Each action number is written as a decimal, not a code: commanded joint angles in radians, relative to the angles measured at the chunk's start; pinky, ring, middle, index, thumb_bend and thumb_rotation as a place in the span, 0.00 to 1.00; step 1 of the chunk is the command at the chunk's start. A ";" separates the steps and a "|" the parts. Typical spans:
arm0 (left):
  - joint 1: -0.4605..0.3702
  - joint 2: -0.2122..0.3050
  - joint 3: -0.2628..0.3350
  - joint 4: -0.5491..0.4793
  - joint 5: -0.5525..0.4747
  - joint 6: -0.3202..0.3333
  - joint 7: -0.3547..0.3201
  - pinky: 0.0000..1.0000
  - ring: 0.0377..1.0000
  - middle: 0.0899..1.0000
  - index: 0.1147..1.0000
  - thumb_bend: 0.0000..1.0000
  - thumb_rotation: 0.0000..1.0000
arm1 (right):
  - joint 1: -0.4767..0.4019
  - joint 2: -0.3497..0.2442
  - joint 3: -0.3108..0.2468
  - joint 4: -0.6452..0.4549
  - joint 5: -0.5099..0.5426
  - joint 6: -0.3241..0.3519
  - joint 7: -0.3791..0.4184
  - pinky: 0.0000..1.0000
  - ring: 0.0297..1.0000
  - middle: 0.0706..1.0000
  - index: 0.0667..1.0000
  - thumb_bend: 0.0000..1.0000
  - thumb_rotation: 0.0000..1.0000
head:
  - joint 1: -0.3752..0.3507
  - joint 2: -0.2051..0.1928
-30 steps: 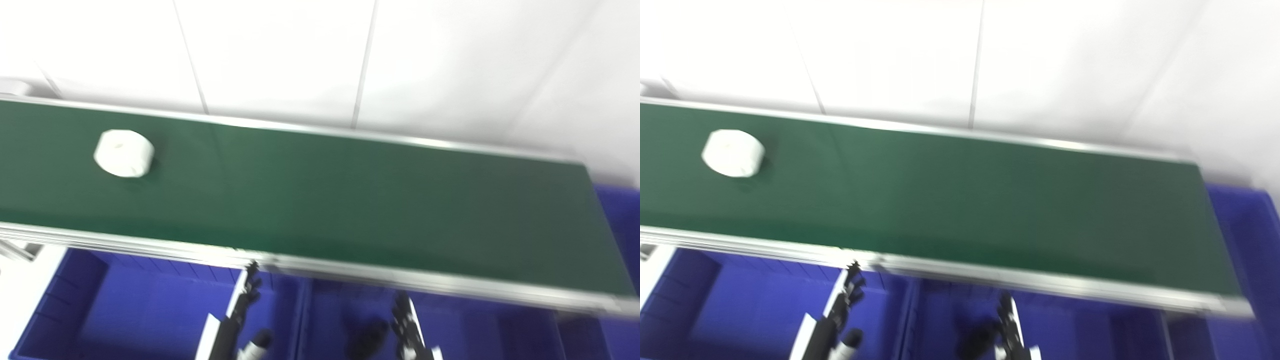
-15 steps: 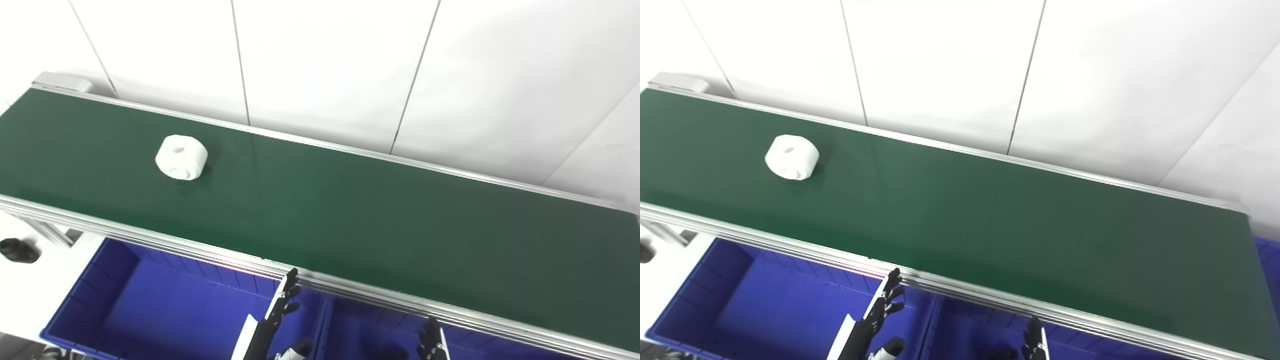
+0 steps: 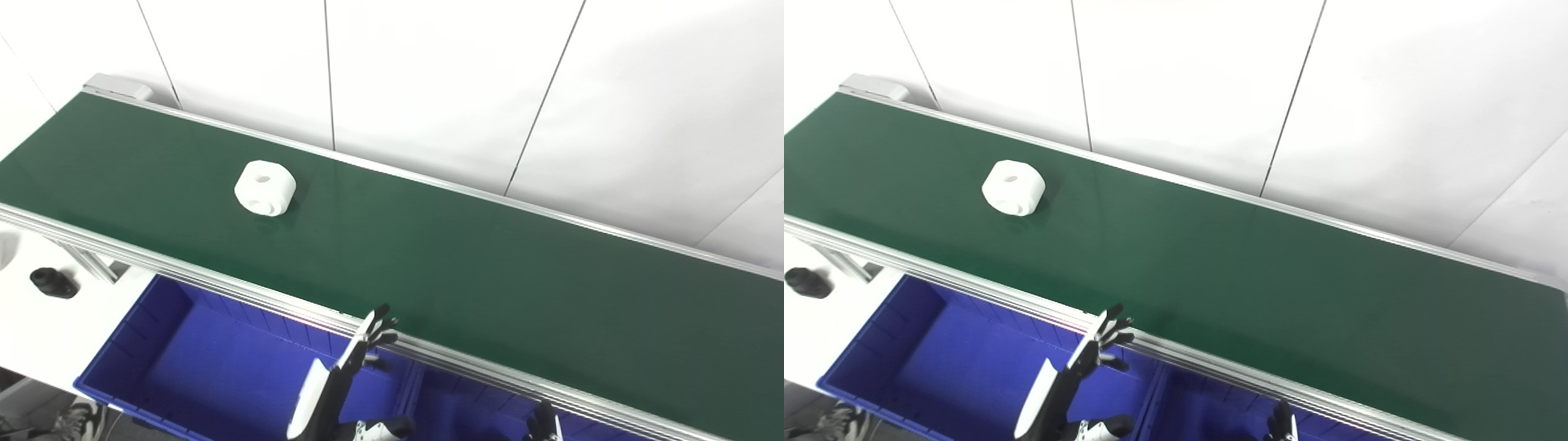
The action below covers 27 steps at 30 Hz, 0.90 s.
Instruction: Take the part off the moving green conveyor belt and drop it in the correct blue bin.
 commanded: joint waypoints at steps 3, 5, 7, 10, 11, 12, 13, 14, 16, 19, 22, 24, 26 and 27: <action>-0.056 0.007 -0.007 -0.117 0.046 -0.036 0.037 0.60 0.78 0.83 0.91 0.89 0.61 | 0.001 0.006 -0.004 -0.012 0.004 -0.062 0.020 1.00 1.00 1.00 1.00 0.52 1.00 | -0.002 -0.001; -0.107 0.002 0.034 -0.176 0.024 -0.026 -0.026 0.57 0.75 0.81 0.86 0.96 0.54 | 0.000 0.010 -0.005 -0.011 -0.003 -0.063 0.015 1.00 1.00 1.00 1.00 0.51 1.00 | -0.009 -0.001; -0.182 0.012 0.083 -0.218 0.001 -0.005 -0.090 0.55 0.74 0.81 0.81 0.99 0.46 | -0.002 0.014 -0.003 -0.008 -0.001 -0.063 0.018 1.00 1.00 1.00 1.00 0.50 1.00 | -0.017 -0.001; -0.286 0.042 0.172 -0.220 0.037 0.010 -0.164 0.60 0.77 0.83 0.83 1.00 0.40 | -0.008 0.018 0.000 -0.001 0.000 -0.060 0.021 1.00 1.00 1.00 1.00 0.51 1.00 | -0.023 -0.005; -0.310 0.052 0.196 -0.220 0.042 0.022 -0.193 0.62 0.80 0.85 0.85 1.00 0.40 | -0.010 0.019 0.002 0.002 -0.001 -0.059 0.022 1.00 1.00 1.00 1.00 0.52 1.00 | -0.026 -0.008; -0.337 0.064 0.220 -0.223 0.058 0.039 -0.224 0.62 0.80 0.86 0.85 1.00 0.40 | -0.012 0.019 0.003 0.003 -0.001 -0.058 0.024 1.00 1.00 1.00 1.00 0.52 1.00 | -0.027 -0.008; -0.369 0.074 0.243 -0.223 0.075 0.059 -0.254 0.64 0.82 0.88 0.87 1.00 0.40 | -0.015 0.020 0.006 0.006 -0.003 -0.056 0.026 1.00 1.00 1.00 1.00 0.53 1.00 | -0.030 -0.011; -0.400 0.083 0.262 -0.220 0.092 0.075 -0.279 0.65 0.83 0.88 0.87 1.00 0.39 | -0.018 0.019 0.007 0.008 -0.003 -0.055 0.028 1.00 1.00 1.00 1.00 0.53 1.00 | -0.030 -0.011; -0.459 0.102 0.288 -0.195 0.124 0.087 -0.317 0.68 0.86 0.91 0.89 1.00 0.39 | -0.024 0.020 0.008 0.016 -0.007 -0.055 0.028 1.00 1.00 1.00 1.00 0.54 1.00 | -0.024 -0.017; -0.559 0.144 0.314 -0.112 0.173 0.087 -0.361 0.79 0.88 0.91 0.91 1.00 0.32 | -0.033 0.022 0.008 0.027 -0.021 -0.058 0.023 1.00 1.00 1.00 1.00 0.55 1.00 | -0.011 -0.029; -0.645 0.185 0.331 0.002 0.239 0.084 -0.360 0.80 0.85 0.88 0.90 1.00 0.30 | -0.037 0.029 0.004 0.038 -0.015 -0.061 0.021 1.00 1.00 1.00 1.00 0.55 1.00 | -0.016 -0.038; -0.686 0.205 0.337 0.065 0.267 0.095 -0.366 0.82 0.86 0.88 0.90 1.00 0.31 | -0.037 0.032 0.003 0.043 -0.019 -0.062 0.018 1.00 1.00 1.00 1.00 0.56 1.00 | -0.018 -0.040; -0.723 0.220 0.340 0.123 0.284 0.103 -0.365 0.84 0.86 0.89 0.89 1.00 0.31 | -0.037 0.033 0.001 0.045 -0.017 -0.062 0.018 1.00 1.00 1.00 1.00 0.56 1.00 | -0.016 -0.041; -0.733 0.224 0.341 0.140 0.289 0.106 -0.364 0.85 0.87 0.89 0.89 1.00 0.31 | -0.037 0.033 0.000 0.046 -0.016 -0.062 0.019 1.00 1.00 1.00 1.00 0.57 1.00 | -0.016 -0.041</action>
